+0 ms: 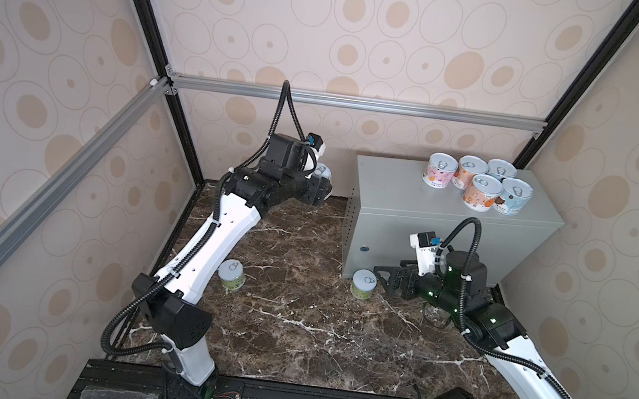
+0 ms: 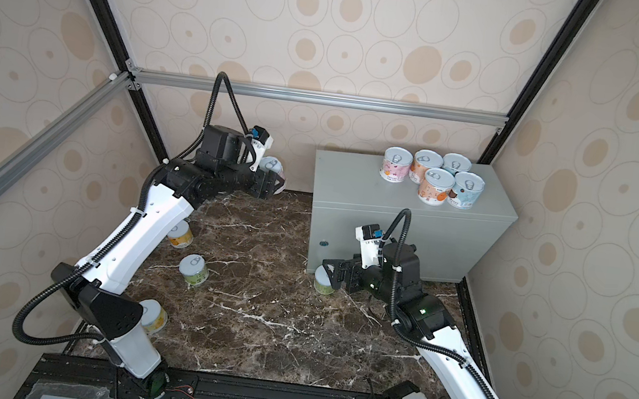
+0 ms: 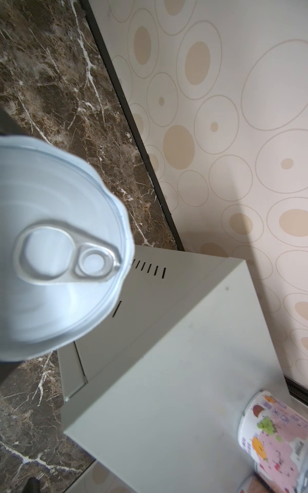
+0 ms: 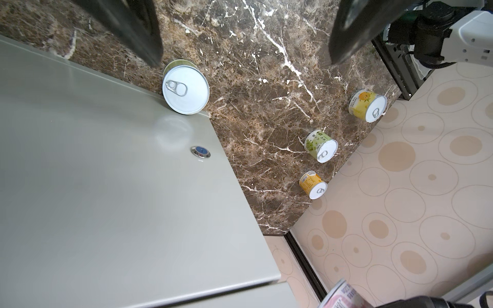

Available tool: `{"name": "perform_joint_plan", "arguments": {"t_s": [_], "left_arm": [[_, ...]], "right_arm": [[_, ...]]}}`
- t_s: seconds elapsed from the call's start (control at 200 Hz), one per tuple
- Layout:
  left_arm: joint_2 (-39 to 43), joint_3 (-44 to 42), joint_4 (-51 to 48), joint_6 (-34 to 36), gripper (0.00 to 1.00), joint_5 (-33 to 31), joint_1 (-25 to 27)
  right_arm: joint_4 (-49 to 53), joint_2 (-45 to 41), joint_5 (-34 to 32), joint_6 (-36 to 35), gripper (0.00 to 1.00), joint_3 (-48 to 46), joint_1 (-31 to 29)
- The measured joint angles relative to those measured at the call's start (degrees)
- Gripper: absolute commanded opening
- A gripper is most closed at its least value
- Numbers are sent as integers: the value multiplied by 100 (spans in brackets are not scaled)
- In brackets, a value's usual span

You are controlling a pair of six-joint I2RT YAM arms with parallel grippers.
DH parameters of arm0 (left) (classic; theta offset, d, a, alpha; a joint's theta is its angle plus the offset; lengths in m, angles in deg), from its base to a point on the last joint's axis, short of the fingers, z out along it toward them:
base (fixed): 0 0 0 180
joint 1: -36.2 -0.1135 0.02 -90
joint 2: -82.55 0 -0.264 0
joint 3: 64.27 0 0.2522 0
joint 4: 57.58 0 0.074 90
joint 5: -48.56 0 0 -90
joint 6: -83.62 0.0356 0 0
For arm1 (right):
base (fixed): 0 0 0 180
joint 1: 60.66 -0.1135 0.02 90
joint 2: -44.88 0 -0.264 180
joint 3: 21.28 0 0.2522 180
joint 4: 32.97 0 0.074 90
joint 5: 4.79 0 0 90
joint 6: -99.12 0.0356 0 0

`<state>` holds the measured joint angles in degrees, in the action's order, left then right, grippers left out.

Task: Place and organize the canned foods onto the counter
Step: 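Lift the pink can with the left gripper up toward the cabinet top, then lower the pink can onto the cabinet top edge and open the left gripper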

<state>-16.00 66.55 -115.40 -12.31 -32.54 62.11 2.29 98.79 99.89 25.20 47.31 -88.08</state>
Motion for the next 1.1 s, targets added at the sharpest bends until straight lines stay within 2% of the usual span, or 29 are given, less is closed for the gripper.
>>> {"name": "perform_joint_plan", "arguments": {"t_s": [0.15,0.485,0.795,1.1], "left_arm": [[-516,905,-291,0,61,13,157],[-1115,1915,-485,-24,60,0,719],[-1231,2116,-433,-68,60,-4,1084],[-1613,2306,-260,-79,61,-136,1178]], "right_arm": [[-9,63,20,20,99,-2,-7],[-9,170,33,42,99,-22,-28],[-9,251,31,59,99,-22,-50],[-9,258,31,57,99,-22,-79]]}}
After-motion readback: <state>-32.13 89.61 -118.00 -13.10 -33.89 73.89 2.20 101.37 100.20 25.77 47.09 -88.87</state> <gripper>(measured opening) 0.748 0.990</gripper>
